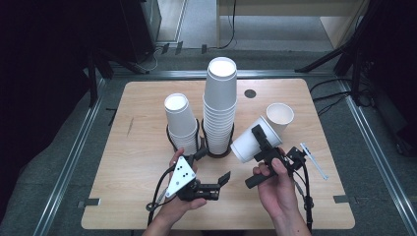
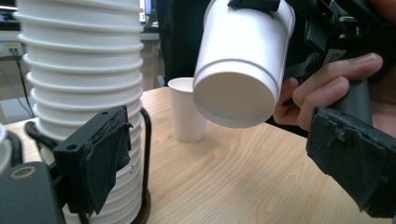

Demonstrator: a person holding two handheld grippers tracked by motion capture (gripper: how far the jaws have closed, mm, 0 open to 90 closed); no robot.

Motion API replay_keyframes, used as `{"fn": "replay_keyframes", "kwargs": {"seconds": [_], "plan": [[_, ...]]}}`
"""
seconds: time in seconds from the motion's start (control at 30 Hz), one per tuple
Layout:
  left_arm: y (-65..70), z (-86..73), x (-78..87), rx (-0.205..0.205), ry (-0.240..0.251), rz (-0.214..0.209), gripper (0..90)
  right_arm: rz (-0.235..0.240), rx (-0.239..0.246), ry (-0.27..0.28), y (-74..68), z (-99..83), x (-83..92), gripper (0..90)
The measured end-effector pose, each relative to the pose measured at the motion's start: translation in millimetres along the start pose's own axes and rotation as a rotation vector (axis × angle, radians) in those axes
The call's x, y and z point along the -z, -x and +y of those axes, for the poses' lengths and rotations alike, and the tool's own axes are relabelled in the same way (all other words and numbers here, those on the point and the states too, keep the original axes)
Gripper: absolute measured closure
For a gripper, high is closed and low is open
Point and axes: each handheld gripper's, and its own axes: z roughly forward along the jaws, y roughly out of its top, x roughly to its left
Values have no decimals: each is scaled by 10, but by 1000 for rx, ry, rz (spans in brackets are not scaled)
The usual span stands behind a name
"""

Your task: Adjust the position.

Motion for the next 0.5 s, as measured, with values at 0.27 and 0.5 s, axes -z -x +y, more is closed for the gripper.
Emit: {"fn": "replay_keyframes", "kwargs": {"seconds": [0.27,0.5], "plan": [[-74,-37,113,1,-20,45,68,-41,243,45,59,21,-7,121],[-159,-104,191,21,-42,85,69,-64,420,60,129,-41,-4,121]]}}
